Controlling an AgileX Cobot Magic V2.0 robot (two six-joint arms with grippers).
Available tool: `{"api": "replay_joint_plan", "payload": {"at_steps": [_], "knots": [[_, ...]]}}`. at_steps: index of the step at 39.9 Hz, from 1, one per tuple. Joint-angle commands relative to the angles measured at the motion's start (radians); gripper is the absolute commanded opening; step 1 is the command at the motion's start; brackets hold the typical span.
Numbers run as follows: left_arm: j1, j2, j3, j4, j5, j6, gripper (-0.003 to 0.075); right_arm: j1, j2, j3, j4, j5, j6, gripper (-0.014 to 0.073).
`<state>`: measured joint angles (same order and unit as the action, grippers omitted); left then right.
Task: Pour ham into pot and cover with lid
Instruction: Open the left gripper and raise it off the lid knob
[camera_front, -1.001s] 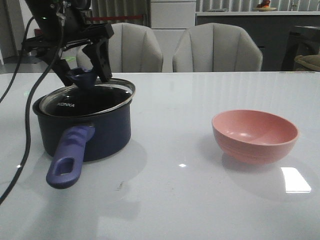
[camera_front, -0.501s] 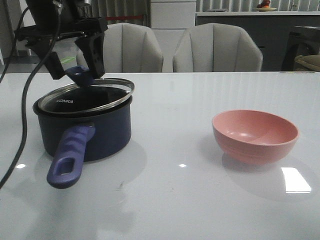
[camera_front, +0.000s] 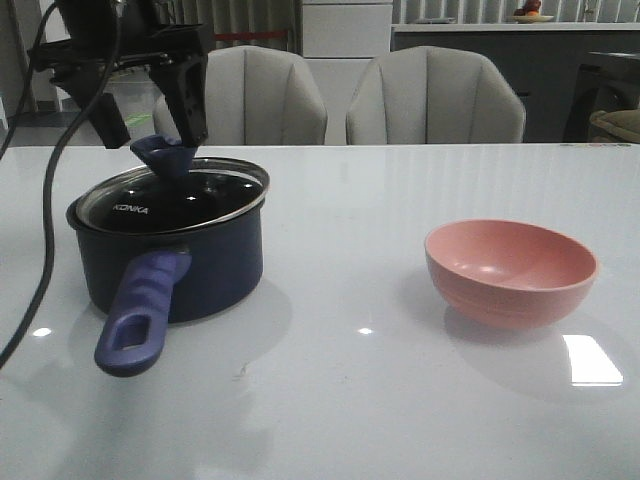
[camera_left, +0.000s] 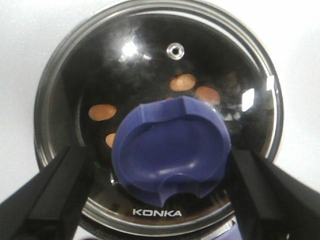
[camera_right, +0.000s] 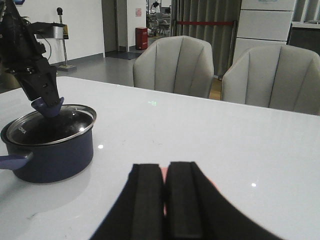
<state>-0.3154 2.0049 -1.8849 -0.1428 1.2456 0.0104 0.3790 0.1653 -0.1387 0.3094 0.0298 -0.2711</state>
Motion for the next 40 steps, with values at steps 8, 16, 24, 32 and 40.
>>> {"api": "replay_joint_plan", "payload": {"at_steps": [8,16,24,32,40], "knots": [[-0.003,-0.243,0.047,-0.001,0.025,0.003,0.0552,0.0,0.009,-0.029,0.005,-0.086,-0.01,0.0157],[-0.003,-0.441,0.222,0.058,0.011,0.005,0.0552,0.0,0.009,-0.029,0.005,-0.086,-0.01,0.0157],[-0.003,-0.684,0.461,0.058,-0.105,0.005,0.0552,0.0,0.009,-0.029,0.005,-0.086,-0.01,0.0157],[-0.003,-0.974,0.726,0.058,-0.265,0.005,0.0552,0.0,0.009,-0.029,0.005,-0.086,-0.01,0.0157],[-0.003,-1.285,0.98,0.058,-0.446,0.005,0.0552,0.0,0.009,-0.029,0.005,-0.086,-0.01,0.0157]]}}
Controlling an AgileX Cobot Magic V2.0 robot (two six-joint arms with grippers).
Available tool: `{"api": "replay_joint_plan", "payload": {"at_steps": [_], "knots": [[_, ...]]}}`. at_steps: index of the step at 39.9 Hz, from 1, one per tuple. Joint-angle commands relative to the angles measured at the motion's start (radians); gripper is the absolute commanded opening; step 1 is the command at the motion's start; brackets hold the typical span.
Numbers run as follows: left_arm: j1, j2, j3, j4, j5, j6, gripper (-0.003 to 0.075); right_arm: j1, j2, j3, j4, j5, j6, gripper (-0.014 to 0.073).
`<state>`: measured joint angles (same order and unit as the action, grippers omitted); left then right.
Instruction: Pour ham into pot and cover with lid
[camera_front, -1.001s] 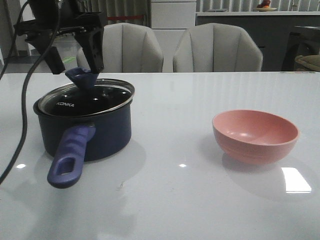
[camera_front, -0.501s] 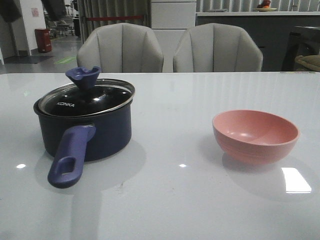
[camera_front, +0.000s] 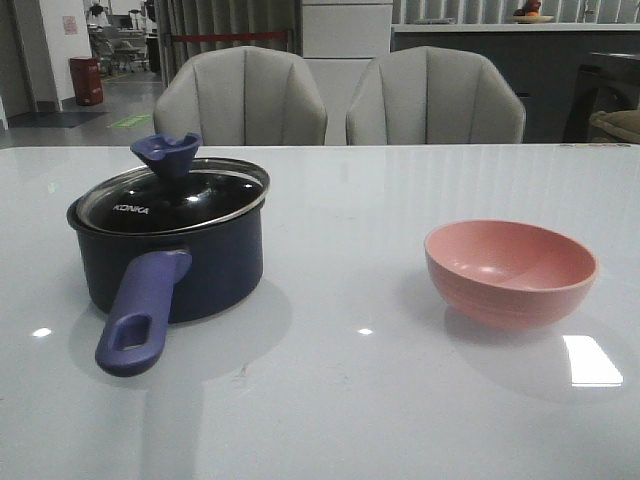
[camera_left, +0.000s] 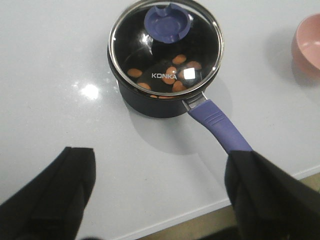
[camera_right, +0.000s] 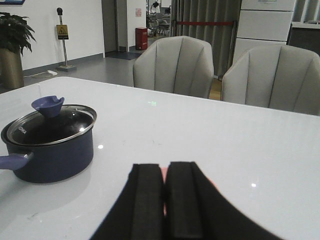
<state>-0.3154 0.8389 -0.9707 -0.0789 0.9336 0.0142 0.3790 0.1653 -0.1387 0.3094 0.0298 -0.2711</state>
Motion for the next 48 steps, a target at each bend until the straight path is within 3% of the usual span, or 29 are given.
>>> {"api": "replay_joint_plan", "payload": {"at_steps": [1,14,17,27,48], "knots": [[-0.003,-0.165,0.101,-0.006,-0.156,0.001,0.0552,0.0,0.009,-0.029,0.005,-0.086,-0.01,0.0157],[-0.003,-0.639,0.413,0.01,-0.292,0.001,0.0549,0.0,0.009,-0.029,0.005,-0.086,-0.01,0.0157],[-0.003,-0.71,0.46,0.01,-0.292,0.001,0.0509,0.0,0.009,-0.029,0.005,-0.086,-0.01,0.0157],[-0.003,-0.809,0.52,0.01,-0.29,0.001,0.0104,0.0,0.009,-0.029,0.005,-0.086,-0.01,0.0157],[-0.003,-0.809,0.52,0.01,-0.302,0.001,0.0119,0.0,0.009,-0.029,0.005,-0.086,-0.01,0.0157]]}}
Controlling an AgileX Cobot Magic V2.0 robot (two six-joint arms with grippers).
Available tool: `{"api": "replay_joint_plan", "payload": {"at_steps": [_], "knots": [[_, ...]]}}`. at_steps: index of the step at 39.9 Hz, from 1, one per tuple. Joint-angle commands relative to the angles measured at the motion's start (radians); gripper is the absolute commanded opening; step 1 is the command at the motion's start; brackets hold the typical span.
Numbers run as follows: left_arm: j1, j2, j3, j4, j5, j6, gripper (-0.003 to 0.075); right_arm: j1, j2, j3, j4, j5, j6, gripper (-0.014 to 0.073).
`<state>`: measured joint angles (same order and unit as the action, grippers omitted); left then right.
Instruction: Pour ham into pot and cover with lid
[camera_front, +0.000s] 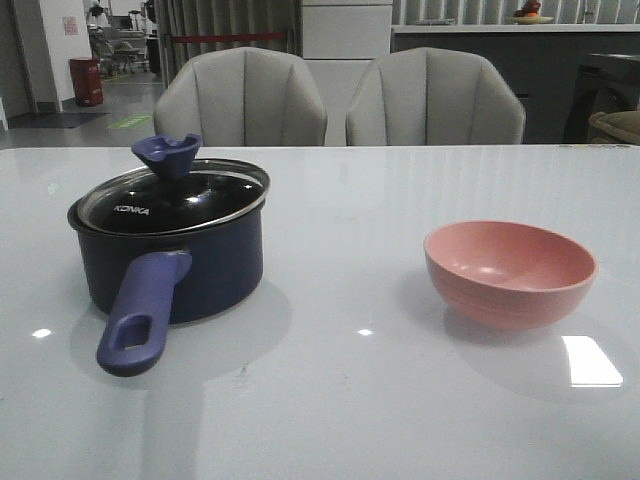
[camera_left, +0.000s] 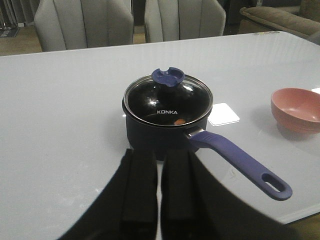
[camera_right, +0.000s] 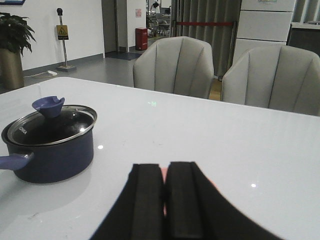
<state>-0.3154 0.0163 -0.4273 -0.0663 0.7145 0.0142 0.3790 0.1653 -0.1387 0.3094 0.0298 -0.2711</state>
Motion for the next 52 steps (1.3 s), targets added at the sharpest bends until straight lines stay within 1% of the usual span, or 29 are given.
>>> {"api": "replay_joint_plan", "payload": {"at_steps": [1,8,10,15,19,23,27,38,43,52], "knots": [[-0.003,0.013,-0.023,-0.003,-0.083,0.001,0.0119,0.0,0.009,-0.029,0.005,-0.086,-0.01,0.0157],[-0.003,0.013,-0.018,0.0,-0.086,0.001,0.0119,0.0,0.009,-0.029,0.005,-0.086,-0.01,0.0157],[-0.003,0.013,0.004,0.021,-0.131,0.001,0.0119,0.0,0.009,-0.029,0.005,-0.086,-0.01,0.0157],[0.028,0.013,0.094,0.033,-0.339,0.001,0.0116,0.0,0.009,-0.029,0.005,-0.086,-0.01,0.0157],[0.098,0.013,0.181,0.033,-0.459,0.001,0.0116,0.0,0.009,-0.029,0.005,-0.086,-0.01,0.0157],[0.18,0.013,0.258,0.031,-0.541,0.001,0.0115,0.0,0.009,-0.029,0.005,-0.086,-0.01,0.0157],[0.236,0.01,0.32,0.031,-0.633,0.001,0.0115,0.0,0.009,-0.029,0.005,-0.086,-0.01,0.0157],[0.245,-0.041,0.451,0.031,-0.831,-0.005,0.0115,0.0,0.009,-0.029,0.005,-0.086,-0.01,0.0157],[0.245,-0.041,0.453,0.038,-0.77,-0.005,0.0114,0.0,0.009,-0.029,0.005,-0.086,-0.01,0.0157],[0.245,-0.041,0.453,0.038,-0.763,-0.005,0.0114,0.0,0.009,-0.029,0.005,-0.086,-0.01,0.0157]]}}
